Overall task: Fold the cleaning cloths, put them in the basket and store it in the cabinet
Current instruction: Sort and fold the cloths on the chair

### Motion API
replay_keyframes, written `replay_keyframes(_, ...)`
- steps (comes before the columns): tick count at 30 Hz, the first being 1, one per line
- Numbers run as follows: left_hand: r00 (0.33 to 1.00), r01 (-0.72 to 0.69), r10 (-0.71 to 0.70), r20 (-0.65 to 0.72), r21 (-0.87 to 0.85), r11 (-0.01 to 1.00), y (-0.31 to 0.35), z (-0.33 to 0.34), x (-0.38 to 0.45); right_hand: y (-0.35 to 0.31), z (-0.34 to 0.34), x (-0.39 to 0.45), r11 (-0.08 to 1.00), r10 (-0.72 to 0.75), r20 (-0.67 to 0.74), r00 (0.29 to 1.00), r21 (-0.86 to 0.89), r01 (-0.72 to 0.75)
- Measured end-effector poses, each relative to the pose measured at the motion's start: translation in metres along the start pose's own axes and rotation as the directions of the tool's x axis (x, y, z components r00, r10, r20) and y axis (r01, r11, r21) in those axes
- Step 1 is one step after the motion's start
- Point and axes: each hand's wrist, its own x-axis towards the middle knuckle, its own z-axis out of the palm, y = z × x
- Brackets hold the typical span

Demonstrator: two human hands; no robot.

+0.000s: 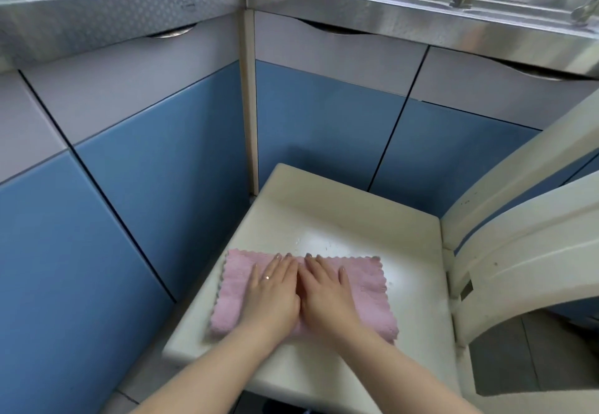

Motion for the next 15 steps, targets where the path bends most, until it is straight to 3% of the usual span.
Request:
replay_keyframes(5, 0.996, 0.005, -0.012, 0.087, 0.080, 0.997, -0.017, 0.011, -0.011, 0.015, 0.006, -0.010, 0.997, 0.053, -0.024, 0.998, -0.052, -0.054)
replay_keyframes(8, 0.996, 0.048, -0.058, 0.073, 0.137, 0.989, -0.035, 0.007, -0.012, 0.039, 0.005, -0.016, 0.993, 0.101, -0.012, 0.995, -0.064, -0.102)
replay_keyframes(15, 0.982, 0.179, -0.183, 0.056, 0.068, 0.981, -0.071, -0.004, -0.027, 0.084, -0.014, -0.035, 0.956, 0.243, 0.005, 0.970, -0.170, -0.239)
